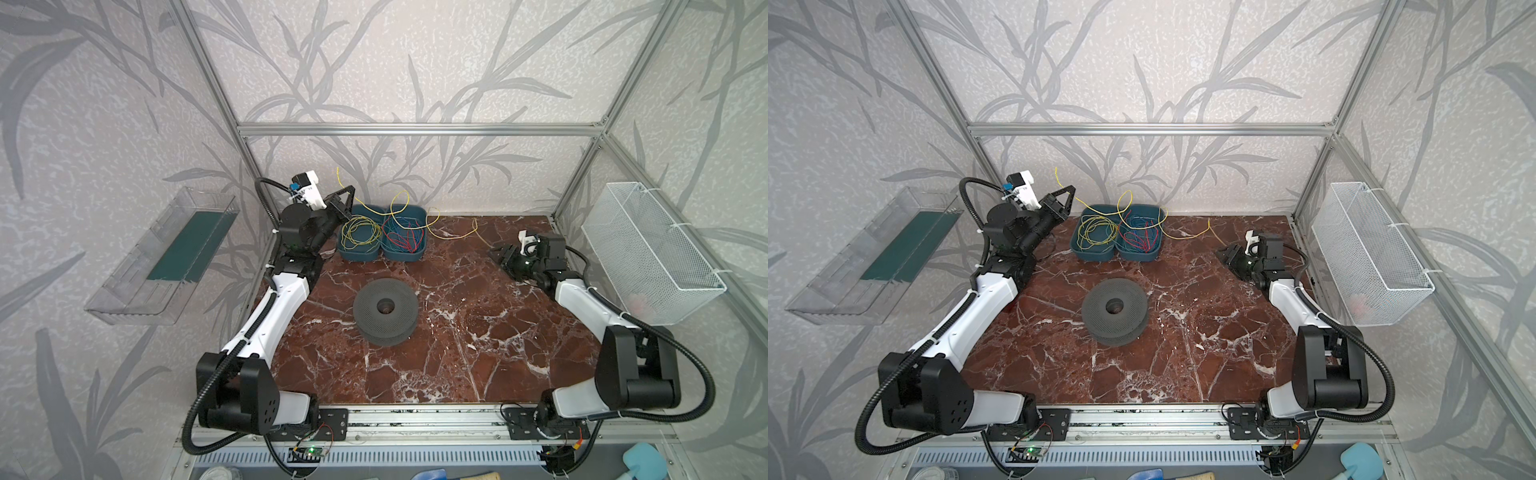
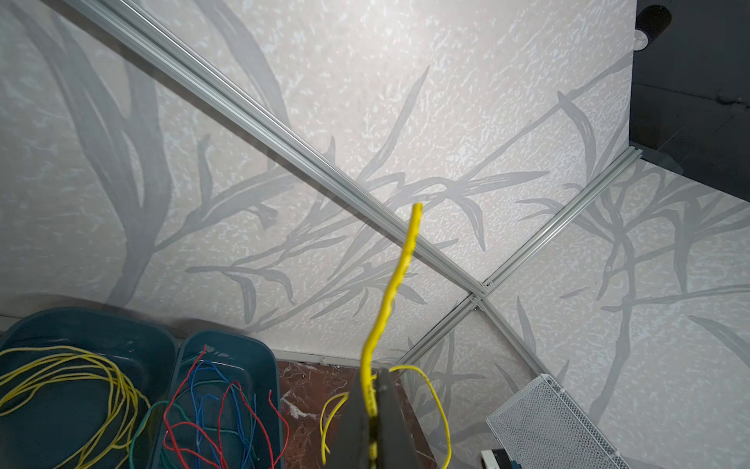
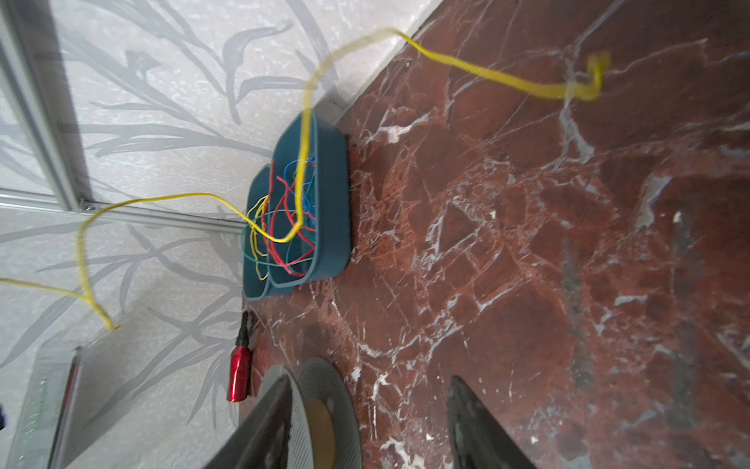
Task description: Wrap the cables
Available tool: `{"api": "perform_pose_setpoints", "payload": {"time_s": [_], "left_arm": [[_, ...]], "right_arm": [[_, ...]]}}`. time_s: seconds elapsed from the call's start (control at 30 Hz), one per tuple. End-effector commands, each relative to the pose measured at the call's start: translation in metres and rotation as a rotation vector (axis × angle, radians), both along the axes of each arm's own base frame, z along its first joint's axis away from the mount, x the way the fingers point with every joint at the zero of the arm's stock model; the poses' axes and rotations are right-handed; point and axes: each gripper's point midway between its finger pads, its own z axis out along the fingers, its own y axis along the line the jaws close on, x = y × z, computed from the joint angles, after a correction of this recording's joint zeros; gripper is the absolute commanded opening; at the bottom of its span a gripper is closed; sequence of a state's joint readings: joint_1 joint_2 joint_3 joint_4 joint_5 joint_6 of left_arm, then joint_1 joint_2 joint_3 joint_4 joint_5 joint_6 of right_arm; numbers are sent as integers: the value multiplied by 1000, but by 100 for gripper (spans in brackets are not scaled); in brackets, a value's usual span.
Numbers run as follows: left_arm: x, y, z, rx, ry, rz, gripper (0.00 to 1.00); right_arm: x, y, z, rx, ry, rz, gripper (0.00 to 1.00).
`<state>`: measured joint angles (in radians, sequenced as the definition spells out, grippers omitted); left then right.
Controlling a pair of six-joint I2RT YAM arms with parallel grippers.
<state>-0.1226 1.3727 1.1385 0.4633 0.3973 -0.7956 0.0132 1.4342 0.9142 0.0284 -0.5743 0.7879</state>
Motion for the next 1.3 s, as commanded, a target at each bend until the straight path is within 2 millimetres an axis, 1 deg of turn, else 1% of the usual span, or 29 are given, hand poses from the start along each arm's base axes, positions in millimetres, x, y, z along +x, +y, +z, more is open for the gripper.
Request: {"api": "perform_pose_setpoints", "payload": {"time_s": [0.0,0.07,0.17,0.33,0.4,0.5,0.53,0.6,0.7,0.77,0.8,0.83,0.87,0.93,1.03,1.1,1.13,1.2,1.27], "left_arm": [[-4,-11,0,4,-34,-35,0],[-7,-15,-4,-1,-32,-48,0],[-12,-20,-9,-4,-28,-65,0],[-20,-24,-13,-2,-23,-80,0],[-23,-25,-14,-2,-22,-85,0],[-27,-26,-15,-5,-21,-91,0],[-28,-26,-15,-4,-22,-91,0],[-30,-26,-15,-2,-22,-92,0],[-34,-26,-15,4,-21,-94,0],[-36,-26,-14,5,-24,-95,0],[-37,-26,-13,6,-27,-95,0],[-37,-26,-13,8,-26,-96,0],[-37,-25,-12,9,-25,-95,0],[-40,-25,-9,22,-33,-92,0],[-45,-15,3,74,-46,-46,0],[-47,-1,14,102,-50,9,0],[-48,10,22,104,-55,42,0],[-47,34,36,68,-54,93,0],[-44,58,46,20,-50,122,0]], "right_arm": [[-12,29,49,89,-116,69,65],[-16,47,68,102,-160,89,71],[-16,77,86,120,-207,146,76],[6,95,87,175,-193,159,78],[16,105,88,204,-186,176,78],[24,124,87,222,-166,227,77],[26,128,83,214,-148,228,76],[30,132,82,207,-147,225,70],[34,131,83,207,-151,215,53],[36,132,84,210,-152,218,35],[37,133,83,214,-151,219,28],[38,134,83,214,-150,220,17],[39,133,83,211,-149,218,10],[39,128,82,191,-154,204,0],[40,105,77,129,-157,141,0],[42,84,69,97,-147,82,0],[43,73,65,91,-141,57,0],[43,52,57,95,-127,19,0],[41,36,50,86,-118,-12,0]]}}
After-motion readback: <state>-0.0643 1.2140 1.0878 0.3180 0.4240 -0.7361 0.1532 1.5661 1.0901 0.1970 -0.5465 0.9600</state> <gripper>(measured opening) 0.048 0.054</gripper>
